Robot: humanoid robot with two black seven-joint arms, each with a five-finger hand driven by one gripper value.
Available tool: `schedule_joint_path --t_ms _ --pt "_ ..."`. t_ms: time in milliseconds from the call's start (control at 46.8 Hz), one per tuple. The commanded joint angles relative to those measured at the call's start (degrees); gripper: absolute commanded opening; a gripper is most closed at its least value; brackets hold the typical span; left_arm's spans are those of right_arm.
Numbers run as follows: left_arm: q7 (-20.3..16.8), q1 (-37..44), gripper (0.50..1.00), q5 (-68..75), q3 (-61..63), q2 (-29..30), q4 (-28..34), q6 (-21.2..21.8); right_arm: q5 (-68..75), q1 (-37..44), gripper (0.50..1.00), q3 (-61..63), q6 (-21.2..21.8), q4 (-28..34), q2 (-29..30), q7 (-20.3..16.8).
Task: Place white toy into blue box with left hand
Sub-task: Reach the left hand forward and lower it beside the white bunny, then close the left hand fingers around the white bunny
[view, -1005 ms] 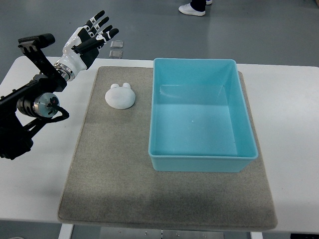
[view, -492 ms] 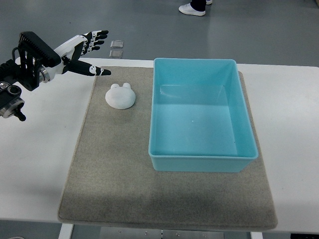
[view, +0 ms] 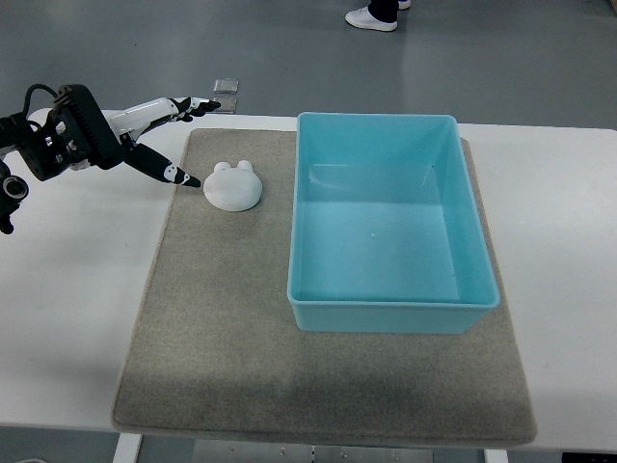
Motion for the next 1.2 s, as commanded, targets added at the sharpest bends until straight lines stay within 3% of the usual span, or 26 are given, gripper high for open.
schedule_joint_path --t_ms 0,406,727,1176 --pt "-0.5 0.0 0.977 2.8 0.3 -0.2 0.0 0.6 0.0 0.0 0.936 0.0 0.0 0.0 0.0 0.0" --pt "-0.6 -0.7 0.962 4.4 10.0 -4.1 0.2 11.3 0.0 0.0 0.936 0.0 0.0 0.0 0.0 0.0" --pt "-0.4 -1.1 0.904 6.8 10.1 -5.9 1.2 12.1 0.0 0.0 0.936 0.0 0.0 0.0 0.0 0.0" --pt "-0.6 -1.3 0.866 9.5 10.2 -7.3 4.1 14.1 0.0 0.0 0.936 0.0 0.0 0.0 0.0 0.0"
